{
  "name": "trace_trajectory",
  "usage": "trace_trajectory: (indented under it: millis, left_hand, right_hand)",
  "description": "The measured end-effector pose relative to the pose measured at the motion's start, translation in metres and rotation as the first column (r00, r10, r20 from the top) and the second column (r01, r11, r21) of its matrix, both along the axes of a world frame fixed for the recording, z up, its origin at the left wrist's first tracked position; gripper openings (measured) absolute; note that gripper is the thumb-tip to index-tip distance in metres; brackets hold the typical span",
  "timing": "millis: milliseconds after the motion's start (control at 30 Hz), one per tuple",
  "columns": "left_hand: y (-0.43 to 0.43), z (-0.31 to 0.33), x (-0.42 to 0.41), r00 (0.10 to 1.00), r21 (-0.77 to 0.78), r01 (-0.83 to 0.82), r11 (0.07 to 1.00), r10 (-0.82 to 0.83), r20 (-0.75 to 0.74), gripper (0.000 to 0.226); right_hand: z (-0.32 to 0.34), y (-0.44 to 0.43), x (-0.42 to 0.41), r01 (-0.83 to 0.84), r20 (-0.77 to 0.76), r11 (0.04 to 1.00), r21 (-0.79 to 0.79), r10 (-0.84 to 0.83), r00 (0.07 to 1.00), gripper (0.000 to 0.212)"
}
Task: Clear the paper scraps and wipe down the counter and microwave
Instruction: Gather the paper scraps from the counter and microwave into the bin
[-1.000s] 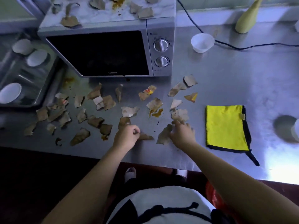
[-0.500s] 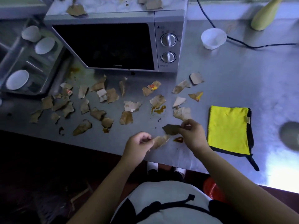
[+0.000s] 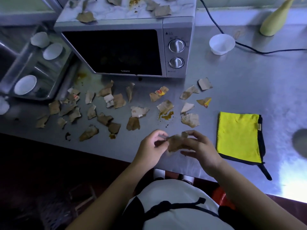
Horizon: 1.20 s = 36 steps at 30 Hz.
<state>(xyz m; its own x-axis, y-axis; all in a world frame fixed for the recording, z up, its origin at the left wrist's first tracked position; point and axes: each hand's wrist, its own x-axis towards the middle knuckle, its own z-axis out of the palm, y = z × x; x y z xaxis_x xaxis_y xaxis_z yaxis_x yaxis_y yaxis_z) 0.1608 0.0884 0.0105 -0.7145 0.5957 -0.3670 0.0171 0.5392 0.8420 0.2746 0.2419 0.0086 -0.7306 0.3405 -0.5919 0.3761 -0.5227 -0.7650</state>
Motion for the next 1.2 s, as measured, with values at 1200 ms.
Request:
trace_trajectory:
  millis: [1200]
  left_hand:
    - [-0.149,-0.032,-0.236,0.907,-0.17,0.307,0.936,-0.342,-0.246,0.016]
  right_hand:
    - [0.0,-0.227,-0.108,0.497,-0.034,0.854,0.153,-0.498,0.866,0.009]
